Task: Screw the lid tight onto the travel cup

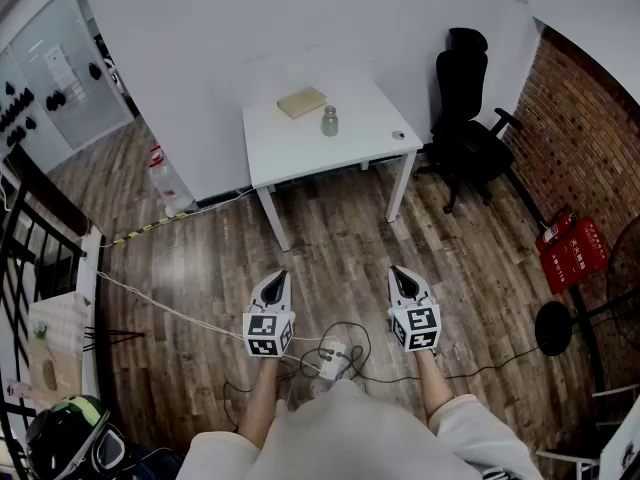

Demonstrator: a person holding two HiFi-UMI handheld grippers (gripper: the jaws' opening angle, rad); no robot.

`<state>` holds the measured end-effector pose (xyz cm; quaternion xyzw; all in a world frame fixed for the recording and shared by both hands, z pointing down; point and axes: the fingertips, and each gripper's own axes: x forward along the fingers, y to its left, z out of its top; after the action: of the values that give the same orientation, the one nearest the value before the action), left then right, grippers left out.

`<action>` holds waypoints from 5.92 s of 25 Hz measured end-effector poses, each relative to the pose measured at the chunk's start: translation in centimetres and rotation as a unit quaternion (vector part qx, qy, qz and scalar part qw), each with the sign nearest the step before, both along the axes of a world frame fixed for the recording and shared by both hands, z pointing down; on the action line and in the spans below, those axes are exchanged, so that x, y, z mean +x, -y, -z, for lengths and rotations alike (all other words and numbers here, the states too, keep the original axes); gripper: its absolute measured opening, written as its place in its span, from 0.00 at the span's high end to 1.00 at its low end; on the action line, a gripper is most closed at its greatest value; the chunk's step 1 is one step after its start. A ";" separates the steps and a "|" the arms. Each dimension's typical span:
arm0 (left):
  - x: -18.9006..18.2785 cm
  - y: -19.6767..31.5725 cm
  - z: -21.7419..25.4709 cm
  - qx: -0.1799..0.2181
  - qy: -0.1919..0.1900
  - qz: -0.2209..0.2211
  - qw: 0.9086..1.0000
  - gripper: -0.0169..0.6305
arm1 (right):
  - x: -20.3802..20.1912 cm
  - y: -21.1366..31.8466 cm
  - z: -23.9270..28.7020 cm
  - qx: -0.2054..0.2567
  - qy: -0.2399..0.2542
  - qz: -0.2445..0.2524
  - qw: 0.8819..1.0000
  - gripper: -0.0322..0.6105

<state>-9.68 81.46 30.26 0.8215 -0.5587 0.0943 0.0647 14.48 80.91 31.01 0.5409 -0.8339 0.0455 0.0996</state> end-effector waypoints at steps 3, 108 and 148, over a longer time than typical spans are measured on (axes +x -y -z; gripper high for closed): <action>0.5 0.2 -0.1 -0.001 0.001 0.001 1.000 0.96 | 0.4 0.2 -0.1 -0.001 0.001 0.002 1.000 0.95; 2.9 77.5 -13.1 -0.095 0.014 -0.067 0.993 0.96 | -5.8 76.7 -9.5 -0.090 0.016 0.098 0.991 0.95; 8.4 82.7 -22.6 -0.077 0.013 -0.245 0.966 0.44 | -8.5 81.3 -17.4 -0.128 0.015 0.098 0.987 0.95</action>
<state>-1.29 -1.20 52.84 0.9246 -0.3318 0.1607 0.0959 6.01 -0.42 48.42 0.4386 -0.8716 0.1501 0.1596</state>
